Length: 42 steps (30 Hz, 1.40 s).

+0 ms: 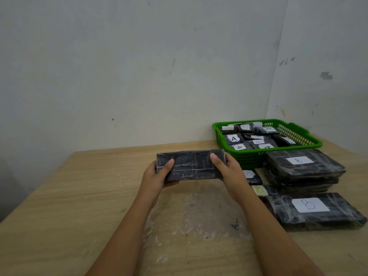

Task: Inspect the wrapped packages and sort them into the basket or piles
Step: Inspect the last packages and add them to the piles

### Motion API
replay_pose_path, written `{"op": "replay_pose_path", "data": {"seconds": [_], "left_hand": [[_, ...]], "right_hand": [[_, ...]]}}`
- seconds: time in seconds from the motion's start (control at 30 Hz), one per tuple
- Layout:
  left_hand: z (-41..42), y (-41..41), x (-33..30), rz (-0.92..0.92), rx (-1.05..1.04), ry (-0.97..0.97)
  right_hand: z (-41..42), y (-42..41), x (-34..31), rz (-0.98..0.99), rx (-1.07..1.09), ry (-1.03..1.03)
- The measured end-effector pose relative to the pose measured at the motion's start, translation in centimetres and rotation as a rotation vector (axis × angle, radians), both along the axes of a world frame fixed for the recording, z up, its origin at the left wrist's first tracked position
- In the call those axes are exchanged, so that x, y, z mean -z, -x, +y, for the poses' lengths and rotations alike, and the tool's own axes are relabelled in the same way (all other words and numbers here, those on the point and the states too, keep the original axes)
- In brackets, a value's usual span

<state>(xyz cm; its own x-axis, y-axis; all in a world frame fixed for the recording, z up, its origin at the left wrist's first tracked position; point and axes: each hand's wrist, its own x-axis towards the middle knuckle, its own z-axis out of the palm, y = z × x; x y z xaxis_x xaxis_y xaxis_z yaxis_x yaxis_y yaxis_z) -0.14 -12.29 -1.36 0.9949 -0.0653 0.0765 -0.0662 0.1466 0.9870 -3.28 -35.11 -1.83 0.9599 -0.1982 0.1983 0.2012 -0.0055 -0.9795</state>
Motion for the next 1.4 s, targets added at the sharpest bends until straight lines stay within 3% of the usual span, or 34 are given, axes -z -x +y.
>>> {"op": "replay_pose_path", "data": {"seconds": [0.23,0.5,0.8,0.97,1.2,1.4], "left_hand": [[-0.1,0.2,0.1,-0.079,0.05,0.024],[0.5,-0.1,0.7,-0.146,0.023,-0.1],[0.1,0.8,0.4,-0.211,0.088,-0.101],[-0.3,0.9,0.8,-0.221,0.059,-0.143],[-0.5,1.1,0.5,-0.227,0.013,-0.168],[-1.0,1.5,0.3,-0.236,0.073,-0.162]], "right_hand": [[-0.2,-0.3,0.4,0.004,0.053,0.03],[0.3,0.6,-0.2,-0.002,0.033,0.168],[-0.3,0.4,0.3,0.017,0.054,0.14],[0.1,0.4,0.5,0.028,0.131,0.28],[0.4,0.5,0.1,0.046,0.144,0.201],[0.6,0.5,0.0,0.07,0.291,0.173]]}}
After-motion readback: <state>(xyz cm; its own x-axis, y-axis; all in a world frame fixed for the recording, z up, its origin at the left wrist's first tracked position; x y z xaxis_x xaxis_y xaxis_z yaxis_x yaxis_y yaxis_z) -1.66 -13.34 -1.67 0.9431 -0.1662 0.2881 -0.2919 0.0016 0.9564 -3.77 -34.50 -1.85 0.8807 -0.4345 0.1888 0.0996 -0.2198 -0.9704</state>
